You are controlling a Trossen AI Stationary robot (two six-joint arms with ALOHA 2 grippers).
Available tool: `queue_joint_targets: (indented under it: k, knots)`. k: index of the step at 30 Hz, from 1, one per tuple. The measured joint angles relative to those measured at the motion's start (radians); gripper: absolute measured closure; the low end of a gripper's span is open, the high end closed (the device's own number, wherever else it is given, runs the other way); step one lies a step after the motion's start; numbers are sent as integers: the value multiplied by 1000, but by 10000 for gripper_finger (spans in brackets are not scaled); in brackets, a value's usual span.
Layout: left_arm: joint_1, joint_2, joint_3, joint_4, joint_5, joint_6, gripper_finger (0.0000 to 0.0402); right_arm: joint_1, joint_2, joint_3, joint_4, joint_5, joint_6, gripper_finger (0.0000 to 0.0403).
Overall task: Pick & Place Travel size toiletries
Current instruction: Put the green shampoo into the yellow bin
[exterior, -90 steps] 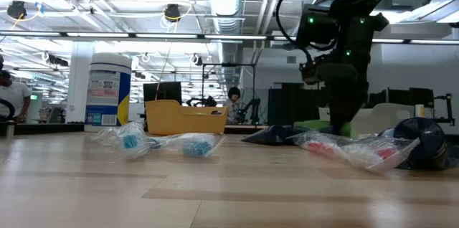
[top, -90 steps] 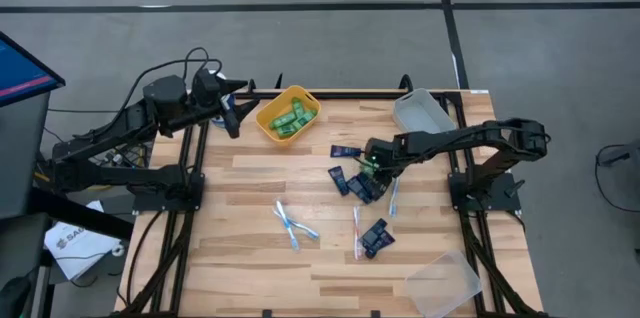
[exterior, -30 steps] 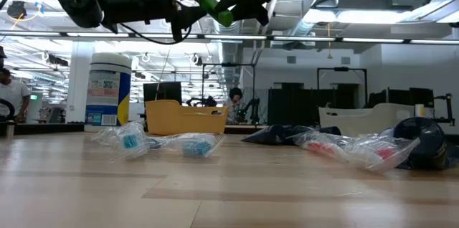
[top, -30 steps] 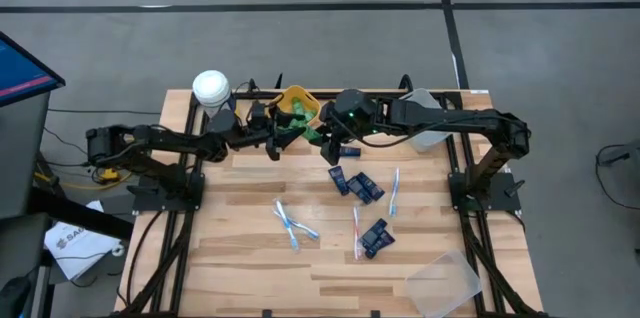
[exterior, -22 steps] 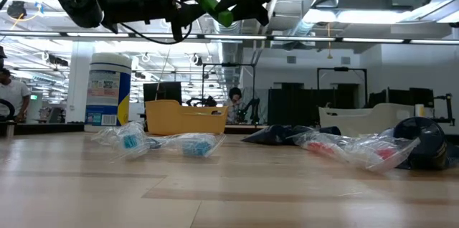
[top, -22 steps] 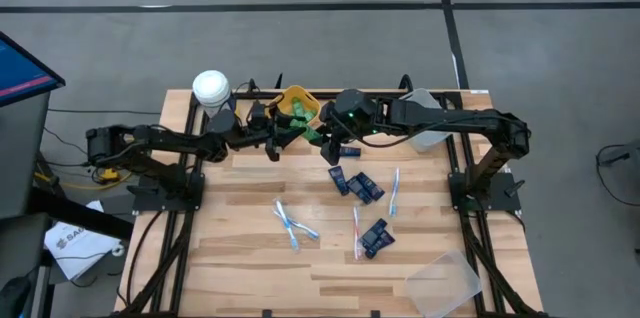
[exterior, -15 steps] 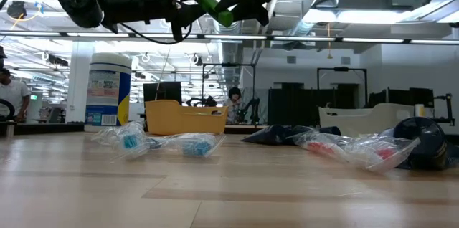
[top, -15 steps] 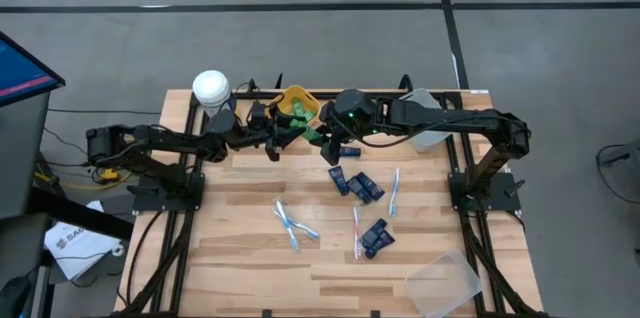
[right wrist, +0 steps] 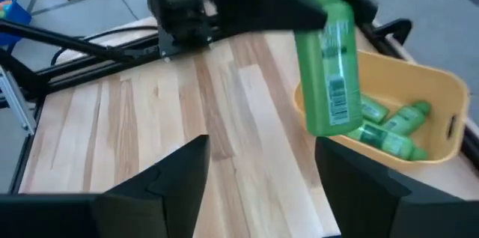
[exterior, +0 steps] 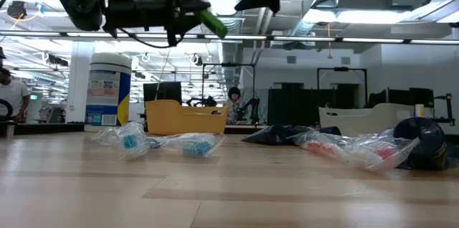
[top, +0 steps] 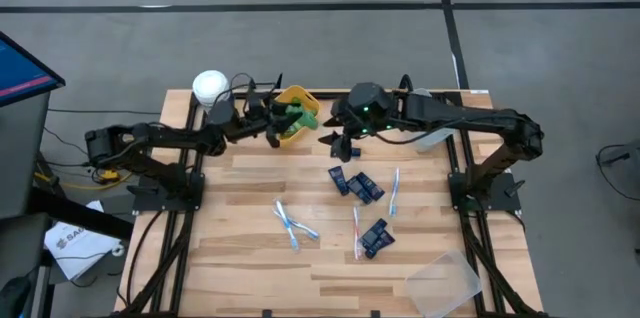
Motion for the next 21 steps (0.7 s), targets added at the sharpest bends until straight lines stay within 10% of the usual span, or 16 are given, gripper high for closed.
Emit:
queue_joint_targets:
  k: [21]
  knots:
    - [251,8,0,-487,-261,267,240,14,-75,0,-63,3,11,223]
